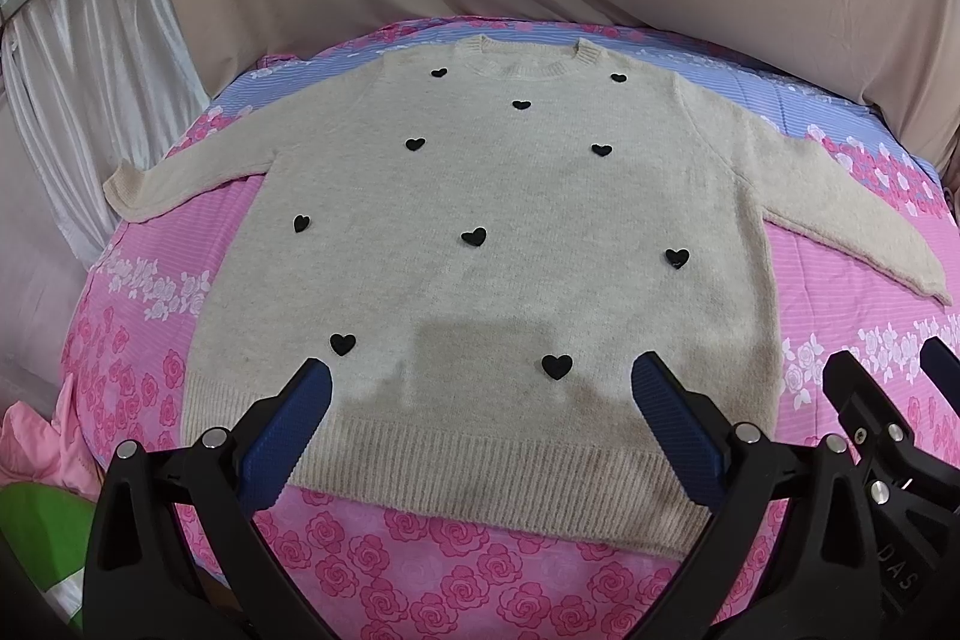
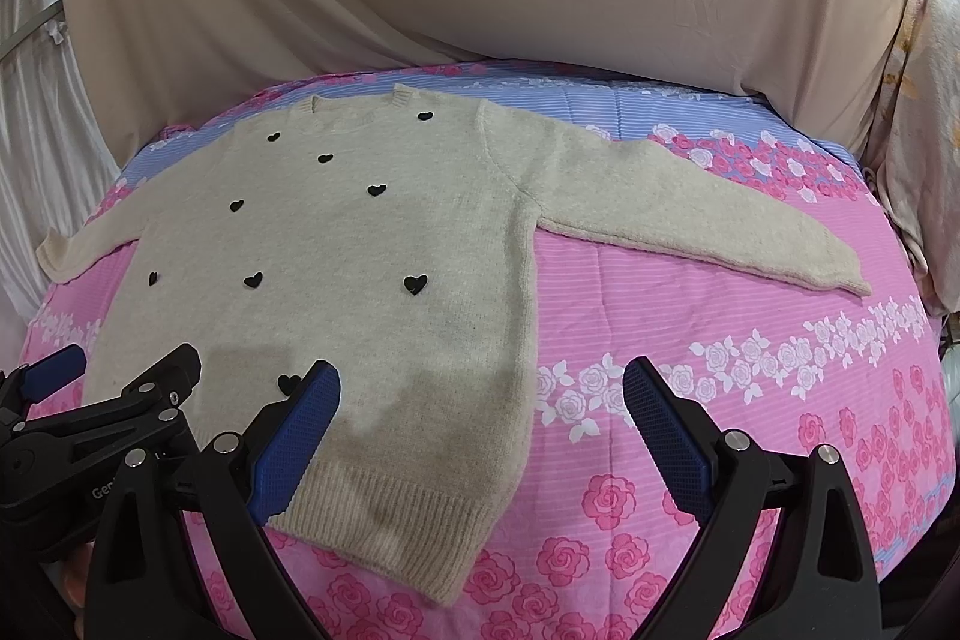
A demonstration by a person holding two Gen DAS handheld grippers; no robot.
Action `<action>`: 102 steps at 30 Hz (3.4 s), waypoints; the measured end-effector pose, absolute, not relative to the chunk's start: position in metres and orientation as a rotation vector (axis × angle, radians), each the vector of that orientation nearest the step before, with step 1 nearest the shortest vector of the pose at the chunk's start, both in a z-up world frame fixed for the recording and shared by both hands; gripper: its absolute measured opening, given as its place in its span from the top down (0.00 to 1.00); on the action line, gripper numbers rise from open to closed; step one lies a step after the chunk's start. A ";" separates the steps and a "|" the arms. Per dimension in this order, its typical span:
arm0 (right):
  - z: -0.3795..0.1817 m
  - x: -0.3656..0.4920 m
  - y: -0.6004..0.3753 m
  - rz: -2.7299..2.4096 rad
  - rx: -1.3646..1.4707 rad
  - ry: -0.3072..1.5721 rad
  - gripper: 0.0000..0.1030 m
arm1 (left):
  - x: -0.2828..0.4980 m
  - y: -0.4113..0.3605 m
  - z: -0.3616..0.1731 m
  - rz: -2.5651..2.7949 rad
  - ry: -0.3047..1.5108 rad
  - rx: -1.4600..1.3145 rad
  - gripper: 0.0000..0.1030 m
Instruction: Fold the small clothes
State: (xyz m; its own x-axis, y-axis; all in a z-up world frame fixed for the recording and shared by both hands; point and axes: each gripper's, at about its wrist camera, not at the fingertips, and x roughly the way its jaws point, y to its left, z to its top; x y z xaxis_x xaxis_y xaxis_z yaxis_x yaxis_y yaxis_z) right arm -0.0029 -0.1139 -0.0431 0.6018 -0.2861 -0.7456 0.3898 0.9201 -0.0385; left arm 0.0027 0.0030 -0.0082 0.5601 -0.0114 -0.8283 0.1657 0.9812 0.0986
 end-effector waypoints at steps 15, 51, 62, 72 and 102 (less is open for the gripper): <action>-0.043 -0.002 -0.114 -0.392 0.135 0.839 0.09 | 0.002 0.002 -0.009 -0.105 0.973 0.173 0.05; -0.086 -0.038 -0.391 -0.752 0.591 0.805 0.18 | 0.033 -0.035 -0.019 -0.147 1.057 0.085 0.05; -0.122 -0.053 -0.552 -0.894 0.807 0.771 0.63 | 0.033 -0.050 -0.026 -0.080 1.092 0.072 0.05; 0.011 0.030 -0.463 -0.488 0.717 0.527 0.93 | 0.047 -0.027 -0.021 -0.104 1.058 0.044 0.05; -0.106 0.126 -0.217 -0.513 0.376 0.936 0.57 | 0.288 0.099 -0.115 -0.113 1.194 -0.347 0.22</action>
State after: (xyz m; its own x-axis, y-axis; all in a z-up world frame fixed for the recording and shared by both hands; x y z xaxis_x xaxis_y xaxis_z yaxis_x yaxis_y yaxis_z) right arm 0.1255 -0.2172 -0.1060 0.4882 -0.2526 -0.8354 0.5684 0.8184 0.0847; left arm 0.2880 0.0986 -0.1150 0.3697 -0.2670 -0.8900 -0.0958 0.9418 -0.3223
